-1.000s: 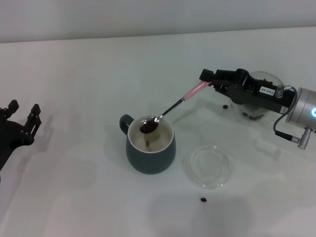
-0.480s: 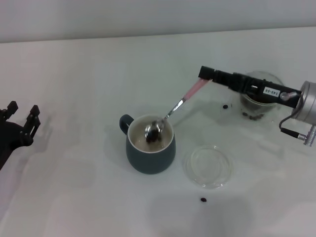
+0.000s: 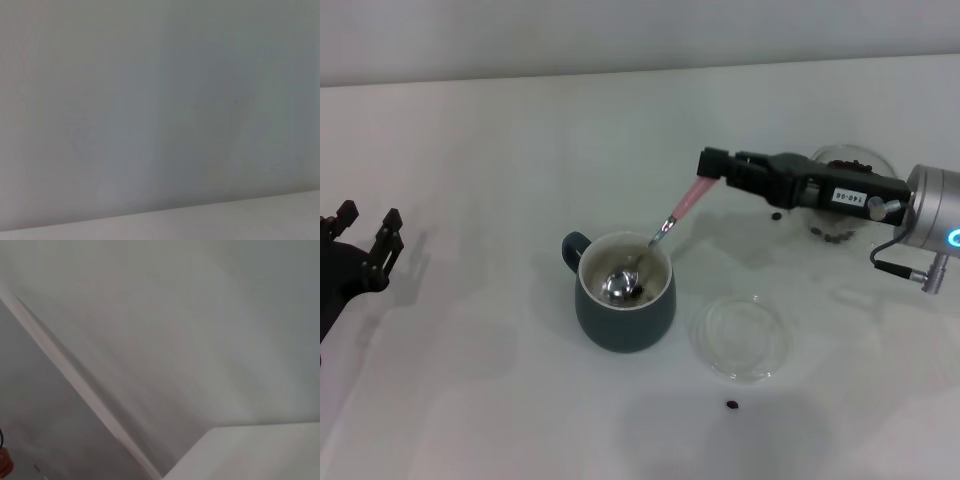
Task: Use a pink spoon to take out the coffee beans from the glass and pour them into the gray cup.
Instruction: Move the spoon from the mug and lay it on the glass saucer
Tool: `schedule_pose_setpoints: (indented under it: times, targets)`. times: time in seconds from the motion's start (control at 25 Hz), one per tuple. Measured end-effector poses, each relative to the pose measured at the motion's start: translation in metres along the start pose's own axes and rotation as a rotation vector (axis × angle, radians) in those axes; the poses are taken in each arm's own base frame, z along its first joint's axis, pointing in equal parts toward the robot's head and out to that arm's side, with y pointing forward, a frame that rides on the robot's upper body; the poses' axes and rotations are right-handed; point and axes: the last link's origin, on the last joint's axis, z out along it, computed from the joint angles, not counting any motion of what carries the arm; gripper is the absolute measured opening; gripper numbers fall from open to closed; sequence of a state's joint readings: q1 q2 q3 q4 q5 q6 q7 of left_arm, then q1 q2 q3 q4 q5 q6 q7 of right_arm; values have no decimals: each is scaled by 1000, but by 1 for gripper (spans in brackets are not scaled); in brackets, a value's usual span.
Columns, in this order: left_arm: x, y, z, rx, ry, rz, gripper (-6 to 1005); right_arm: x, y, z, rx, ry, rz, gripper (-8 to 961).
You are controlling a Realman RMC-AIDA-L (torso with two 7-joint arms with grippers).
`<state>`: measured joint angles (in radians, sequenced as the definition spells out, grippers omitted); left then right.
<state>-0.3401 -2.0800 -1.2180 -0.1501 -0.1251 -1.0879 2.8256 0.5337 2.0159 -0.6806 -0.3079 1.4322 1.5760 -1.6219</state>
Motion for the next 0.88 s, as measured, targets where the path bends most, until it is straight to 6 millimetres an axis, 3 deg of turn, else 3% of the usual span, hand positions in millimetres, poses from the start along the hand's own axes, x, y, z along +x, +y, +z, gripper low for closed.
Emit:
schedule_pose_setpoints:
  times: [0.44, 0.88]
  targets:
    - [-1, 0, 0, 3, -8, 0, 523, -14, -3, -16, 18, -124, 185, 145]
    - [-1, 0, 1, 2, -8, 1, 521, -17, -3, -65, 76, -169, 180, 145]
